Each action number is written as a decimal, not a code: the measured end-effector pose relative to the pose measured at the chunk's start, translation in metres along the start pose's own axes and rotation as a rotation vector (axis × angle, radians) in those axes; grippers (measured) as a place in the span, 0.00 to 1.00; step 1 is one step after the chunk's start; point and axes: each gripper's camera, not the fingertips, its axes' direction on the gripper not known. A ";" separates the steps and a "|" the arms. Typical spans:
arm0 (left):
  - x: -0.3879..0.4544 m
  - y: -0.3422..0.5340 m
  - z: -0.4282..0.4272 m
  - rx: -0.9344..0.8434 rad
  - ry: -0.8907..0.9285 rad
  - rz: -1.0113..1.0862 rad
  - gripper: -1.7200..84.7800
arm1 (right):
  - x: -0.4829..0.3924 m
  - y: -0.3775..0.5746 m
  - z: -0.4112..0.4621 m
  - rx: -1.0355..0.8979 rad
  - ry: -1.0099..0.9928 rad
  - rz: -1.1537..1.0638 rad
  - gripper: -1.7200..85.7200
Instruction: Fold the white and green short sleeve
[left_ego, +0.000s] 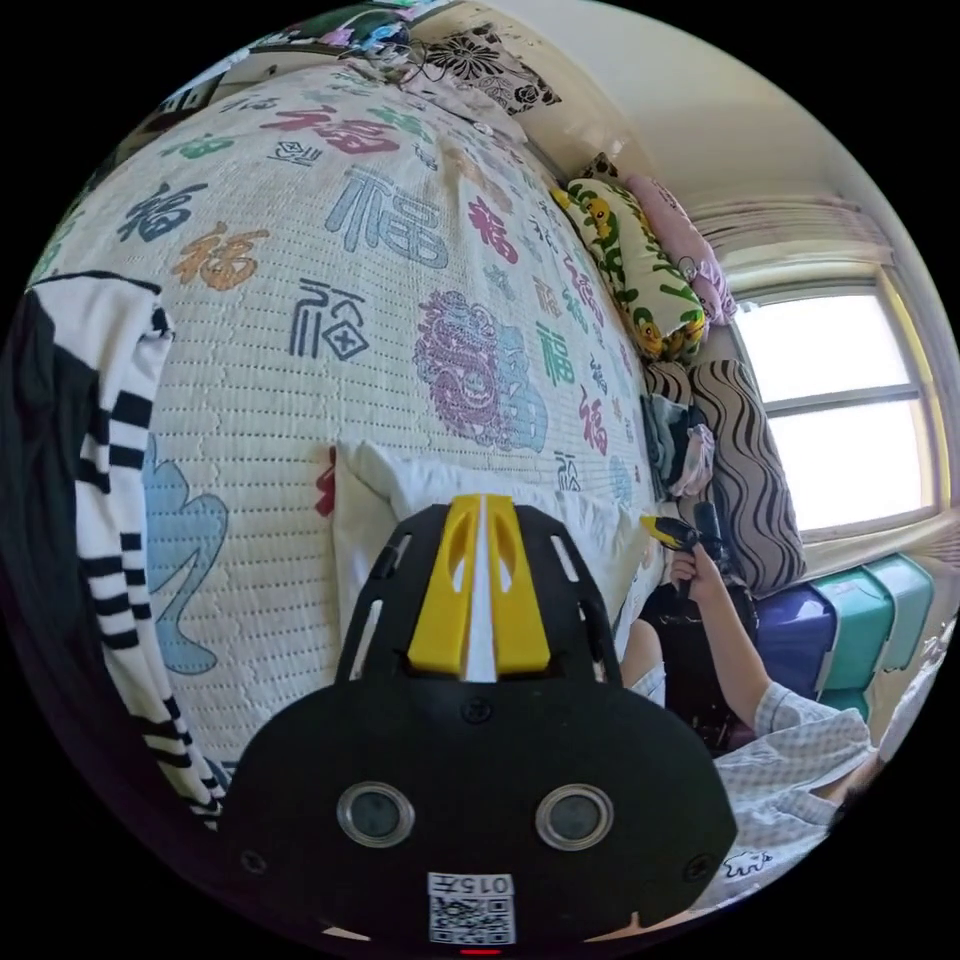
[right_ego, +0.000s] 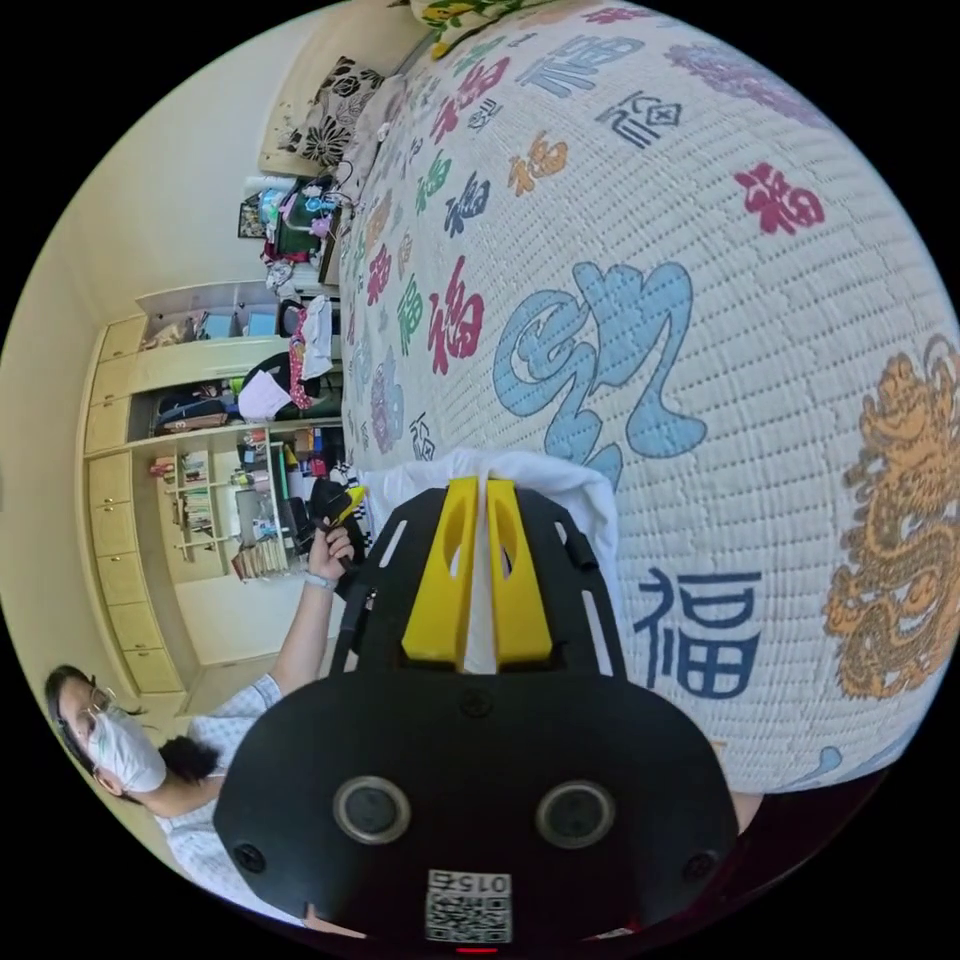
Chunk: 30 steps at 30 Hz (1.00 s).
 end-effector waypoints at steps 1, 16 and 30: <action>0.000 -0.004 -0.008 0.040 -0.032 0.018 0.02 | 0.000 -0.004 -0.003 0.004 0.046 -0.021 0.03; -0.016 0.031 -0.026 0.014 -0.109 0.028 0.08 | 0.039 -0.031 0.028 0.037 0.058 -0.018 0.02; -0.030 0.011 -0.045 0.034 -0.204 -0.034 0.06 | 0.071 -0.036 0.102 0.125 0.227 0.033 0.02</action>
